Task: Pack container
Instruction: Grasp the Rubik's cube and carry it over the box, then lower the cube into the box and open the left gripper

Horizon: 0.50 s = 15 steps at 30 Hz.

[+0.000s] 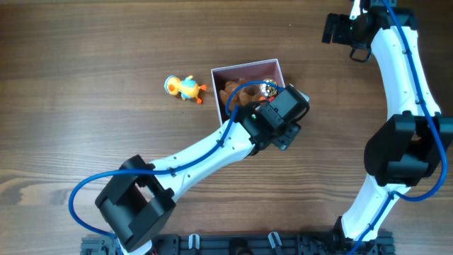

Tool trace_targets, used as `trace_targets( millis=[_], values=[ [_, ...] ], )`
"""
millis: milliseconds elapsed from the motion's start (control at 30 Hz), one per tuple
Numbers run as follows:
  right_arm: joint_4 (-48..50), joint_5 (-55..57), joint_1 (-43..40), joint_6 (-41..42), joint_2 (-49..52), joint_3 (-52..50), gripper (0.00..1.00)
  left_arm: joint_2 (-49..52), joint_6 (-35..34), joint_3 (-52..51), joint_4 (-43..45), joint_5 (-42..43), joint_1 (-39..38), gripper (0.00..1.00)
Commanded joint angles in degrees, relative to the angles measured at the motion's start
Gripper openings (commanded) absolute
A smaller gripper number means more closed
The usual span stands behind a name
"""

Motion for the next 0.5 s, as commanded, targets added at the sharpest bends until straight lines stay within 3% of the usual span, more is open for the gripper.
trace_targets(
  millis=[0, 167, 367, 467],
  values=[
    [0.2, -0.5, -0.2, -0.3, -1.3, -0.2, 1.00, 0.1, -0.8, 0.7, 0.3, -1.4, 0.2, 0.54],
    [0.2, -0.5, -0.2, -0.3, -1.3, -0.2, 1.00, 0.1, -0.7, 0.7, 0.6, -5.3, 0.2, 0.49],
    [0.2, -0.5, -0.2, -0.3, -1.3, -0.2, 1.00, -1.1, -0.7, 1.2, 0.5, -4.1, -0.7, 0.04],
    [0.2, -0.5, -0.2, -0.3, -1.3, -0.2, 1.00, -4.1, -0.7, 2.8, 0.3, -4.1, -2.3, 0.04]
  ],
)
